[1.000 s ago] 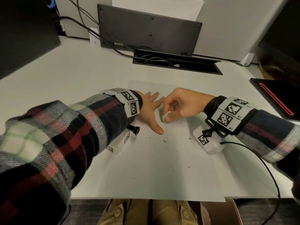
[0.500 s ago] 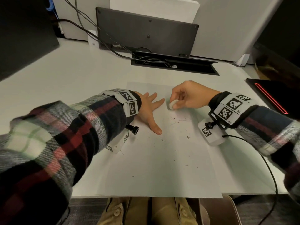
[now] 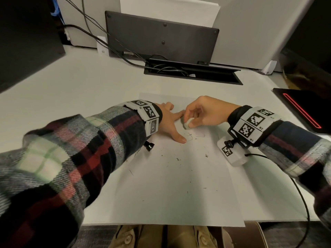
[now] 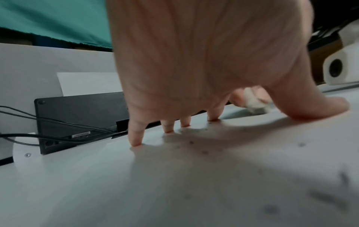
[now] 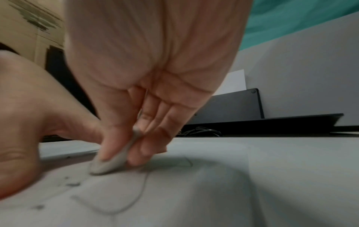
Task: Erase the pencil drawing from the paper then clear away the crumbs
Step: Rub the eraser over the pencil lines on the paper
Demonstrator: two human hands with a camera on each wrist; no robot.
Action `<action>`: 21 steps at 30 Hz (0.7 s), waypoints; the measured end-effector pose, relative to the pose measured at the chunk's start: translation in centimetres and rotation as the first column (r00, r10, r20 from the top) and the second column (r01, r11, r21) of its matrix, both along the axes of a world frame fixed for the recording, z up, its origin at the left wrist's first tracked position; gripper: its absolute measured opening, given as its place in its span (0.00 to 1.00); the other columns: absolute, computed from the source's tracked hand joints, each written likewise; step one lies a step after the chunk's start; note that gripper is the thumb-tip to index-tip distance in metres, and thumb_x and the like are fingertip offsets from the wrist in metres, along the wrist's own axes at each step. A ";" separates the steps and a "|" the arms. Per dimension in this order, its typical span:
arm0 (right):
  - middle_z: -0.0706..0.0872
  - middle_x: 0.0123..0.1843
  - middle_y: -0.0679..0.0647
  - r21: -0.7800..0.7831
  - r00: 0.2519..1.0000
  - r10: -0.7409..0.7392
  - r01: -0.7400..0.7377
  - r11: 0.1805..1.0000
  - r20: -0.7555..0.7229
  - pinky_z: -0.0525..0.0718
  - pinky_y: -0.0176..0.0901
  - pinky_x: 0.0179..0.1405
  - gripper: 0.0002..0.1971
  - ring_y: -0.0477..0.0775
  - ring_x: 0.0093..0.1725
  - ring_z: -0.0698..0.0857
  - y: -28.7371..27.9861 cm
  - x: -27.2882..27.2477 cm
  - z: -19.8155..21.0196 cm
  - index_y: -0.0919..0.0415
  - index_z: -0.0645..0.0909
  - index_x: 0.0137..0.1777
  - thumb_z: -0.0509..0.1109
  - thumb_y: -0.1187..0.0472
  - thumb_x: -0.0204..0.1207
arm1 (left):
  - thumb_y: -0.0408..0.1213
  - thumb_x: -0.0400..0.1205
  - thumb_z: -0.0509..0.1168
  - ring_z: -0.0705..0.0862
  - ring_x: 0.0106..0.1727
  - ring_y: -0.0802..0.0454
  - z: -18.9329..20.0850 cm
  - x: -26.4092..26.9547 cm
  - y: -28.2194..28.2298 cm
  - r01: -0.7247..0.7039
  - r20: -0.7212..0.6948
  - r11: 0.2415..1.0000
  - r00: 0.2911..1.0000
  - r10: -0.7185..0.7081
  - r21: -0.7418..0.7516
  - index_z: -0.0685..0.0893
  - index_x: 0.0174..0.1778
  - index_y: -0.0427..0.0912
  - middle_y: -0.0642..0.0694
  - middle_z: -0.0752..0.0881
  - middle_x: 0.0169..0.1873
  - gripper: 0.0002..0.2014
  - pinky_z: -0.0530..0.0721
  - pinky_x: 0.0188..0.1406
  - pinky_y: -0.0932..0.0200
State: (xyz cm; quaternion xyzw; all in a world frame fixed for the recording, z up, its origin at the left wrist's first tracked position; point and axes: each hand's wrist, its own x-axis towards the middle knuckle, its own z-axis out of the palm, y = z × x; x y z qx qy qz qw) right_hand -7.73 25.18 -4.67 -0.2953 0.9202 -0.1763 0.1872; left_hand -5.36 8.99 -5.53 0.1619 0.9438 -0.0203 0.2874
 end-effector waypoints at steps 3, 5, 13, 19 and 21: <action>0.89 0.42 0.56 0.008 0.998 0.044 -0.044 0.999 0.046 0.80 0.34 0.40 0.06 0.41 0.33 0.78 0.0 0.7 -0.1 0.56 0.88 0.46 0.76 0.64 0.70 | 0.70 0.69 0.62 0.37 0.82 0.44 0.0 0.1 0.0 0.004 0.023 1.000 1.000 -0.004 0.004 0.32 0.79 0.60 0.45 0.35 0.81 0.54 0.47 0.78 0.41; 0.89 0.43 0.54 0.016 0.999 0.036 -0.036 0.999 -0.021 0.80 0.33 0.41 0.05 0.39 0.34 0.79 -0.3 0.3 -0.1 0.57 0.87 0.46 0.75 0.64 0.70 | 0.70 0.69 0.63 0.35 0.82 0.44 0.1 0.2 0.1 0.006 0.032 1.000 0.999 -0.006 -0.002 0.32 0.79 0.59 0.46 0.33 0.81 0.54 0.45 0.78 0.40; 0.88 0.40 0.53 0.032 0.999 0.039 -0.039 0.999 0.017 0.78 0.28 0.36 0.06 0.38 0.31 0.78 0.3 1.2 0.0 0.52 0.86 0.44 0.76 0.64 0.70 | 0.71 0.67 0.64 0.33 0.81 0.44 0.4 0.2 0.0 0.016 0.045 0.999 0.999 -0.015 -0.029 0.29 0.78 0.60 0.46 0.31 0.81 0.57 0.44 0.78 0.41; 0.88 0.41 0.53 0.026 0.996 0.001 0.001 1.000 -0.088 0.76 0.24 0.35 0.04 0.38 0.33 0.78 -0.4 0.4 0.0 0.55 0.86 0.43 0.75 0.64 0.71 | 0.71 0.62 0.68 0.32 0.81 0.43 0.3 0.1 0.1 0.035 0.049 0.996 0.998 -0.031 -0.078 0.28 0.77 0.61 0.45 0.30 0.80 0.62 0.43 0.78 0.40; 0.88 0.41 0.53 0.021 0.998 -0.009 0.011 1.000 -0.058 0.76 0.23 0.34 0.04 0.38 0.32 0.79 -0.1 0.7 0.0 0.55 0.86 0.43 0.76 0.64 0.70 | 0.72 0.61 0.68 0.33 0.81 0.43 0.2 0.1 0.1 0.029 0.045 0.996 0.999 -0.025 -0.082 0.27 0.77 0.61 0.46 0.30 0.80 0.63 0.44 0.78 0.40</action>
